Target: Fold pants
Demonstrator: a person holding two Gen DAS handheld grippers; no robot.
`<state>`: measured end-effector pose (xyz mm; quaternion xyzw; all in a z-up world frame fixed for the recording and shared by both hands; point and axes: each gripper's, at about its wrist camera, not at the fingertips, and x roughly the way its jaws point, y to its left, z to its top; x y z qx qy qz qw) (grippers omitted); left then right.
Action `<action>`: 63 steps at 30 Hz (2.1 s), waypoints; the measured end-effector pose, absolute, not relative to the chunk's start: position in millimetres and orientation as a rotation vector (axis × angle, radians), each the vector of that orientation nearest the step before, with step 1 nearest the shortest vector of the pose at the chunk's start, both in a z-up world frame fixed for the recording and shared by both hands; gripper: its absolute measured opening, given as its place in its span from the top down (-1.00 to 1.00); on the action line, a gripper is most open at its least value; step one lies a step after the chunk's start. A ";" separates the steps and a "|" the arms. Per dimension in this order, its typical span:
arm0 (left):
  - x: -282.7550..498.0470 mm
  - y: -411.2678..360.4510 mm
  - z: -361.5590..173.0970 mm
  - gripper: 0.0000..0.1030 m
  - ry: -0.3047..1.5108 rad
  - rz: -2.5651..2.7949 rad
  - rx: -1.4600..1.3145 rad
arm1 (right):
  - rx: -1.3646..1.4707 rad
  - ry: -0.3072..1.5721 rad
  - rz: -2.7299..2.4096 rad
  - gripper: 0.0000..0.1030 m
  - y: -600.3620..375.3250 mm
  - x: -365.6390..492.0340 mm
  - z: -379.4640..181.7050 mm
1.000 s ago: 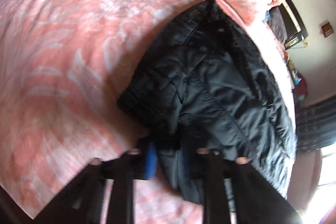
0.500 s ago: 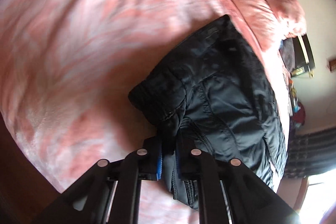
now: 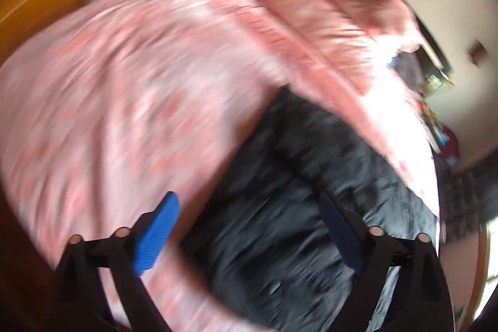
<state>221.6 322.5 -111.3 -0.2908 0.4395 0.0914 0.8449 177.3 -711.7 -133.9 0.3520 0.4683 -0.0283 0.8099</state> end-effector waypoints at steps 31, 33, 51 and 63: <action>470.0 317.3 -232.5 0.15 1.213 -0.059 -0.480 | 0.491 1.168 0.059 -0.81 -696.0 600.7 -205.2; 468.7 319.0 -233.5 0.15 1.202 -0.054 -0.495 | 0.460 1.183 0.065 -0.81 -692.9 611.1 -215.8; 454.0 308.1 -190.1 0.60 1.095 0.002 -0.455 | 0.396 1.098 0.090 0.84 -678.9 580.1 -165.3; 411.9 298.2 -94.2 0.88 0.928 -0.049 -0.416 | 0.372 0.946 0.043 0.86 -688.6 472.3 -45.3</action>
